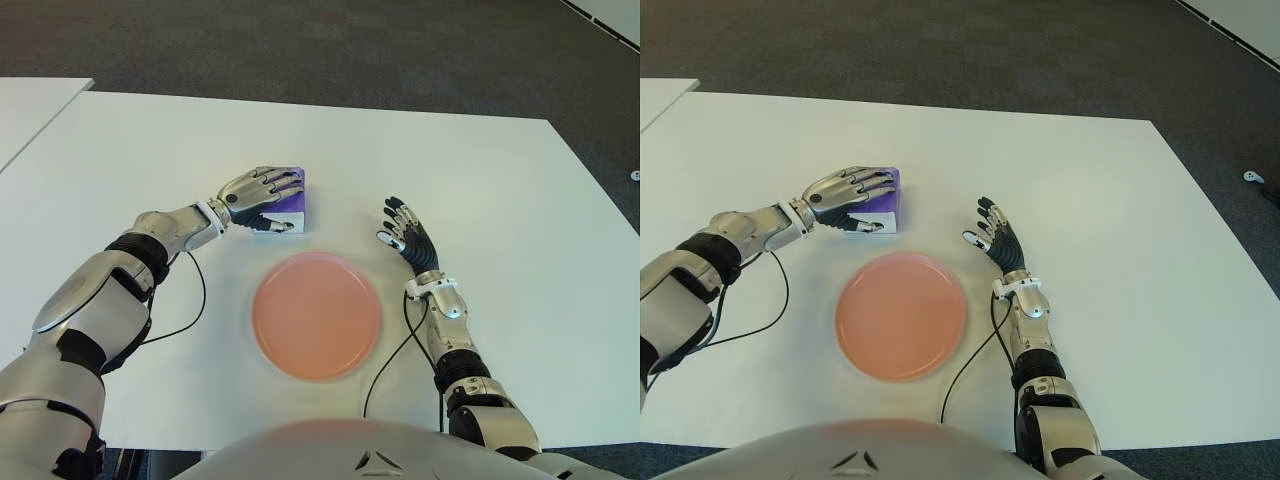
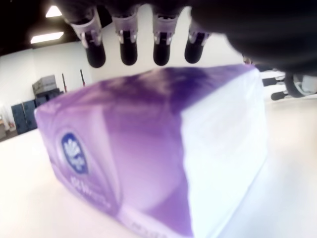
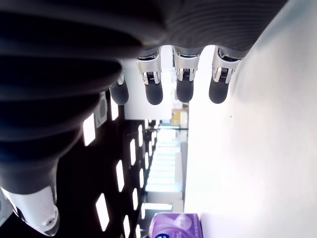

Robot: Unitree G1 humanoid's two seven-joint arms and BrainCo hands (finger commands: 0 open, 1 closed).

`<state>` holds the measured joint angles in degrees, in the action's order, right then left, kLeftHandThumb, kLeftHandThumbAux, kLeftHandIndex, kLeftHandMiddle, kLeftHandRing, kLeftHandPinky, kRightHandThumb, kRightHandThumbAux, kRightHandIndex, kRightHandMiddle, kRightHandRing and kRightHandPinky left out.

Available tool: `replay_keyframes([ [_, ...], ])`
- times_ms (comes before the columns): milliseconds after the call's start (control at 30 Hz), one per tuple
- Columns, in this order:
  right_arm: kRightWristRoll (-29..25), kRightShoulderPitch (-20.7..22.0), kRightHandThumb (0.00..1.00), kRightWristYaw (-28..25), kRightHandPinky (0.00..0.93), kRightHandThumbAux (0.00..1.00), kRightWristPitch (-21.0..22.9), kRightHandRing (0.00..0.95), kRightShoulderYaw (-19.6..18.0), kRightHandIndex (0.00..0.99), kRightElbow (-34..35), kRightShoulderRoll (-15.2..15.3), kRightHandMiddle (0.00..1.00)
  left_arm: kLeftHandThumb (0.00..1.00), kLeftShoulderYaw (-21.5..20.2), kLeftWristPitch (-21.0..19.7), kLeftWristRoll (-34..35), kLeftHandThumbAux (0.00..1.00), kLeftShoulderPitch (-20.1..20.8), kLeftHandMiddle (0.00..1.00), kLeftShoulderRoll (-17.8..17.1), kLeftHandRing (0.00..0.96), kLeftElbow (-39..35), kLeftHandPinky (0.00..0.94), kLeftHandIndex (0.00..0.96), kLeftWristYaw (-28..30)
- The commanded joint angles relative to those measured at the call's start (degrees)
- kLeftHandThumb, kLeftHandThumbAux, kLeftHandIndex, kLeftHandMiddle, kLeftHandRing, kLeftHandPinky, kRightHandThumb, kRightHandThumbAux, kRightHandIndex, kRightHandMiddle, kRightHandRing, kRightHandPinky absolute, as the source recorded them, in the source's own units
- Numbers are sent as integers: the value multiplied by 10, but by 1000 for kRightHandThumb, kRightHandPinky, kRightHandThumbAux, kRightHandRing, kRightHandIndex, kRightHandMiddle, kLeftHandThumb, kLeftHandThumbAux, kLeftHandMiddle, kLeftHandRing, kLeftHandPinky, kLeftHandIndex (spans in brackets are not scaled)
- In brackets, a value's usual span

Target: Put the tissue paper into the plate.

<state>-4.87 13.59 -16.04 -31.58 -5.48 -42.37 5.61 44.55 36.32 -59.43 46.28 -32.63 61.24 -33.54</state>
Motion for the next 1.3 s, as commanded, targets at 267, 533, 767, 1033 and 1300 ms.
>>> replay_keyframes([
  [267, -9, -71, 0, 19, 0, 686, 106, 0, -4, 0, -2, -10, 0, 180, 4, -12, 4, 88, 6, 0, 6, 0, 32, 0, 0, 61],
  [533, -4, -78, 0, 23, 0, 698, 115, 0, 1, 0, 17, -12, 0, 194, 9, -22, 4, 76, 7, 0, 12, 0, 49, 0, 0, 78],
  [767, -6, -83, 0, 23, 0, 692, 129, 0, -1, 0, 29, -11, 0, 197, 15, -34, -1, 70, 9, 0, 12, 0, 57, 0, 0, 76],
  [1033, -6, -90, 0, 23, 0, 678, 137, 0, -1, 0, 40, -10, 0, 186, 25, -63, -12, 72, 12, 0, 11, 0, 58, 0, 0, 51],
  [1300, -5, -99, 0, 21, 0, 669, 146, 0, 1, 0, 54, -8, 0, 165, 26, -95, -17, 78, 14, 0, 8, 0, 56, 0, 0, -10],
])
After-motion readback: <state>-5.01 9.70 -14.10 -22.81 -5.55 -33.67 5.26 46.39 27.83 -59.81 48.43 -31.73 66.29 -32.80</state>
